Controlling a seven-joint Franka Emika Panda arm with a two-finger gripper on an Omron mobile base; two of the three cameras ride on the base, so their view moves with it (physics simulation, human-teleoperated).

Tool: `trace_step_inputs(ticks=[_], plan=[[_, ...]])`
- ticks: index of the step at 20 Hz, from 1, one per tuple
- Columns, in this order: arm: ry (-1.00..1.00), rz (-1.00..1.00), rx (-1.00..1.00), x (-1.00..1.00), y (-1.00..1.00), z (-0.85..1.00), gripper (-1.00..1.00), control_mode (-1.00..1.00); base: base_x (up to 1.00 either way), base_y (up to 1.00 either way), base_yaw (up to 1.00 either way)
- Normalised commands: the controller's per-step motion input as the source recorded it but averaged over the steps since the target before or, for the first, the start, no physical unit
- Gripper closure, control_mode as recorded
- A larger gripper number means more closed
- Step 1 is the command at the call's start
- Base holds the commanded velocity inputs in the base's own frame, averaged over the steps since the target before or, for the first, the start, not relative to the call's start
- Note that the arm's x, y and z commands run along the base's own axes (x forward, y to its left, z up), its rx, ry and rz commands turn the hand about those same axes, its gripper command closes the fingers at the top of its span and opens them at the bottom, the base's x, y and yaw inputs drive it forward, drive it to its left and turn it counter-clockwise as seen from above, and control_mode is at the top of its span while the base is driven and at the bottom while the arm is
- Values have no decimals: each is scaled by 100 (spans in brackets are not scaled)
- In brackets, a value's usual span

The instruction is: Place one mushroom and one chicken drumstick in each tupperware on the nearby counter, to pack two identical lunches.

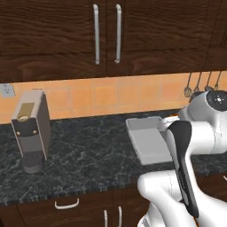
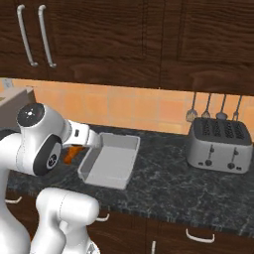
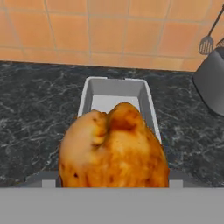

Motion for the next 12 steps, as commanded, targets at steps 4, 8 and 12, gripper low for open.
trace_step_inputs(ticks=[4,8,12], plan=[[0,0,-9,16,16,-40,100,-100,27,49,0],[0,0,-5,19,-43,-58,100,-100,0,0,0],[1,7,0,50,-80,-48,100,-100,0,0,0]])
